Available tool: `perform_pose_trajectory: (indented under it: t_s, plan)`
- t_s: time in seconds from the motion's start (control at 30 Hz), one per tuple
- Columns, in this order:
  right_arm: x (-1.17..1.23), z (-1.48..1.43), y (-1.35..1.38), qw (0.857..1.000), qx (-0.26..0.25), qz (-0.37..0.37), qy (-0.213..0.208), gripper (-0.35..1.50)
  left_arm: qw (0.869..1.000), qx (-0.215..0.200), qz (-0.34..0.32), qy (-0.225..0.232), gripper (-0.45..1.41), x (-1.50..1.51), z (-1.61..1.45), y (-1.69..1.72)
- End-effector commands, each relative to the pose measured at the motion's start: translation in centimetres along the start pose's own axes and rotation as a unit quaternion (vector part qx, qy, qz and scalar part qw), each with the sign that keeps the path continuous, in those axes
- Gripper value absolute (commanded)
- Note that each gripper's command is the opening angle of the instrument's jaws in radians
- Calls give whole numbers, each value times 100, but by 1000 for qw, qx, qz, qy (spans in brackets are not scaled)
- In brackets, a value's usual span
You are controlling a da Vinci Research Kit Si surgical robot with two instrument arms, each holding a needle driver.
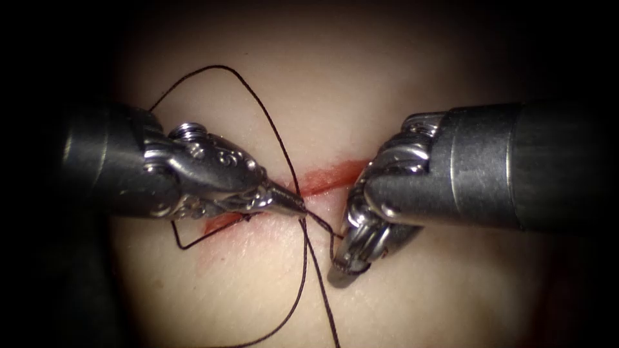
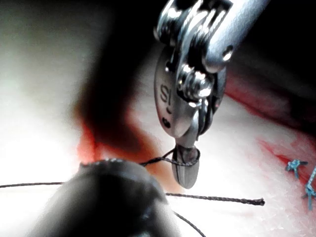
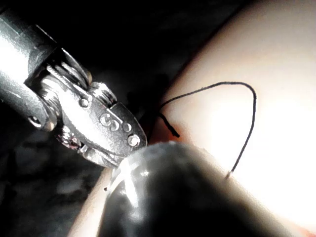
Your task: Wound Closure
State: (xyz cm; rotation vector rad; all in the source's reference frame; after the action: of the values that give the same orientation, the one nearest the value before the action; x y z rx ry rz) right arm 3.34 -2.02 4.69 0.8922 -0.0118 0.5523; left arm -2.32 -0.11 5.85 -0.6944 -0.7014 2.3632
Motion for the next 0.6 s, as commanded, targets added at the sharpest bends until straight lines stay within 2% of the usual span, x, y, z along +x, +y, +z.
perform_pose_trajectory:
  t_s: [0.03,0.2,0.27,0.3,0.33,0.37,0.43,0.47,0.6]
  plan:
    - [10,4,-4,1000,0,-3,0,17,1000,1,0,-2,-45,1,7,-1]
    - [11,-3,-6,1000,2,-1,-7,26,1000,2,1,-8,-45,0,7,-3]
    - [12,-9,-9,1000,5,1,-7,22,1000,3,5,-9,-45,-1,6,-4]
    - [12,-9,-10,1000,5,1,-7,17,1000,3,5,-9,-45,-1,6,-4]
    - [14,-9,-11,1000,5,1,-7,4,1000,3,5,-9,-45,-1,6,-4]
    - [15,-9,-11,1000,5,1,-7,4,1000,2,5,-9,-45,-1,6,-4]
    - [16,-7,-11,1000,4,1,-6,27,1000,2,5,-9,-45,-2,5,-5]
    - [16,-6,-11,1000,4,1,-6,29,1000,2,5,-10,-45,-2,5,-5]
    - [17,0,-11,1000,1,9,-7,79,1000,2,6,-10,-45,-3,4,-5]
